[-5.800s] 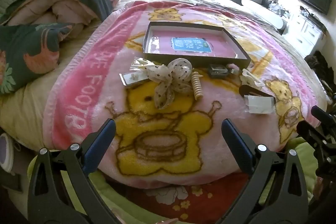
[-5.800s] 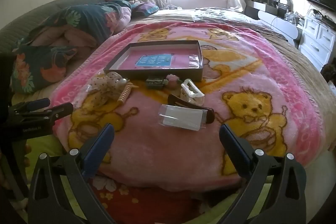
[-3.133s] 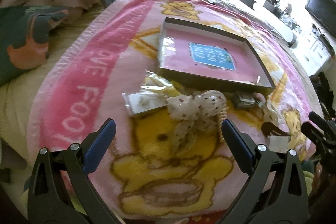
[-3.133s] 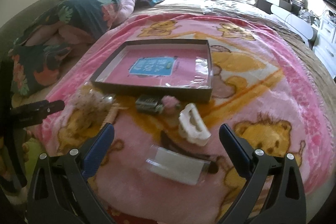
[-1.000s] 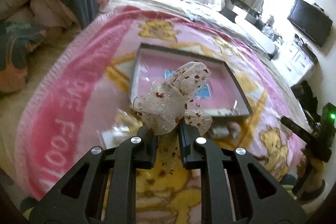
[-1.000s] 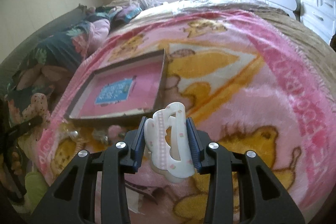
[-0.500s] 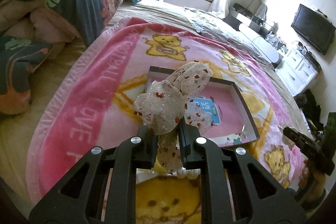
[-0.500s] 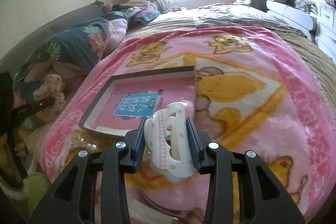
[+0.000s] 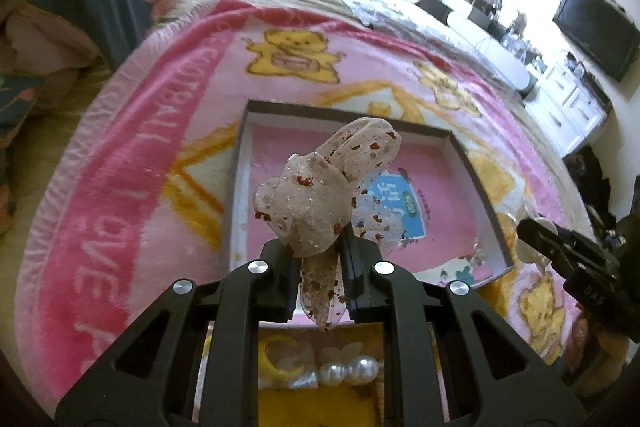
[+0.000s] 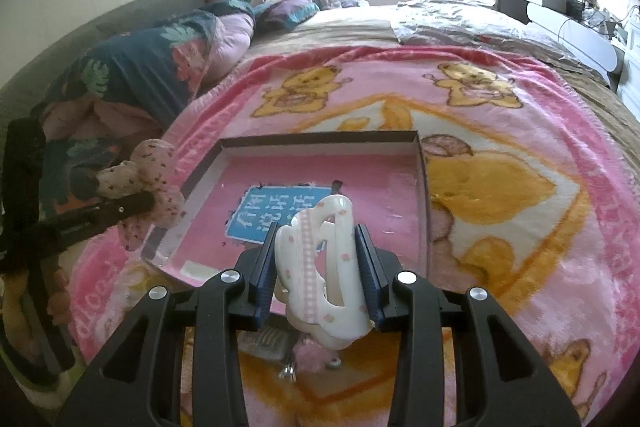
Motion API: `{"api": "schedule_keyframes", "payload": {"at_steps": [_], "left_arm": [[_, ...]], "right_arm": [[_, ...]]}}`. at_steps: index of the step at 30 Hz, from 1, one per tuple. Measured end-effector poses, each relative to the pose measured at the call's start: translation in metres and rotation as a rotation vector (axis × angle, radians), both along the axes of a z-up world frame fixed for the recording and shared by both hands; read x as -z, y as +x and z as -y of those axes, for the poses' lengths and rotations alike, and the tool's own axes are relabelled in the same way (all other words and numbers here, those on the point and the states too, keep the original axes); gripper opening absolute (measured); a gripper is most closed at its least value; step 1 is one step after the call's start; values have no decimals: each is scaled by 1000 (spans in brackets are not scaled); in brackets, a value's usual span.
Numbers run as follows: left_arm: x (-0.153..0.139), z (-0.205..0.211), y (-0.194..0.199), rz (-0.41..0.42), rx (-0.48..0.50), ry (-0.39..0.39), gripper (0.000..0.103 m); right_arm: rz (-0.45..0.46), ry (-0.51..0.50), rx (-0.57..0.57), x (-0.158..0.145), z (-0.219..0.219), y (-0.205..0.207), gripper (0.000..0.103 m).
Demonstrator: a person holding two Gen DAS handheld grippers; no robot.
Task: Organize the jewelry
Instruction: 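Carry the bow and claw clip into the box and release both, then withdraw both open tools from the box toward the remaining jewelry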
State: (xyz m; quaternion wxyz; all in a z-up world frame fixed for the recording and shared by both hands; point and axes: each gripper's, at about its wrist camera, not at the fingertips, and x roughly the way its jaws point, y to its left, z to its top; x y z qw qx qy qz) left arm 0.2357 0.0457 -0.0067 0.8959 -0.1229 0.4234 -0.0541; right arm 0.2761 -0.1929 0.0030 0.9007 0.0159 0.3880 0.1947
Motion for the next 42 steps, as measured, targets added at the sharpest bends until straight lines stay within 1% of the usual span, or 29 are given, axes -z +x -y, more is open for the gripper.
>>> {"api": "schedule_keyframes", "payload": {"at_steps": [6,11,14,15,17,19,20,21,23,25,27,28,29,32,35,39,42], "left_arm": [[27,12,14,-62,37,21,11],[40,14,18,-91,38,44,14],[43,14,17,-96,34,69,22],[44,14,17,-98,34,75,29],[43,13,15,-92,31,83,39],[41,12,12,-85,30,99,41],[40,12,9,-81,29,101,45],[39,12,6,-77,29,104,52],[35,14,1,-65,30,117,58],[30,15,-6,-47,28,128,62],[23,16,-13,-26,25,140,72],[19,16,-15,-18,23,142,73],[16,16,-19,-9,20,143,77],[5,16,-28,18,13,146,84],[-6,17,-39,41,12,147,88],[-18,19,-55,67,8,151,92],[-27,21,-66,87,9,152,93]], "right_arm": [[-61,-41,15,26,-13,21,35],[-105,-63,42,46,-16,36,35],[-114,-75,61,53,-15,41,35],[-121,-76,66,56,-15,42,35],[-131,-72,74,59,-14,44,35],[-130,-80,80,62,-14,44,36],[-129,-74,83,62,-12,43,38],[-130,-65,83,61,-12,42,42],[-122,-49,86,58,-9,38,59],[-97,-51,89,52,-7,30,68],[-69,-49,87,44,-5,21,73],[-58,-50,89,40,-4,17,77],[-43,-50,91,36,-3,12,81],[12,-44,95,22,2,-5,88],[60,-38,105,9,7,-22,93],[89,-3,100,-9,15,-40,93],[122,5,96,-22,18,-52,95]]}}
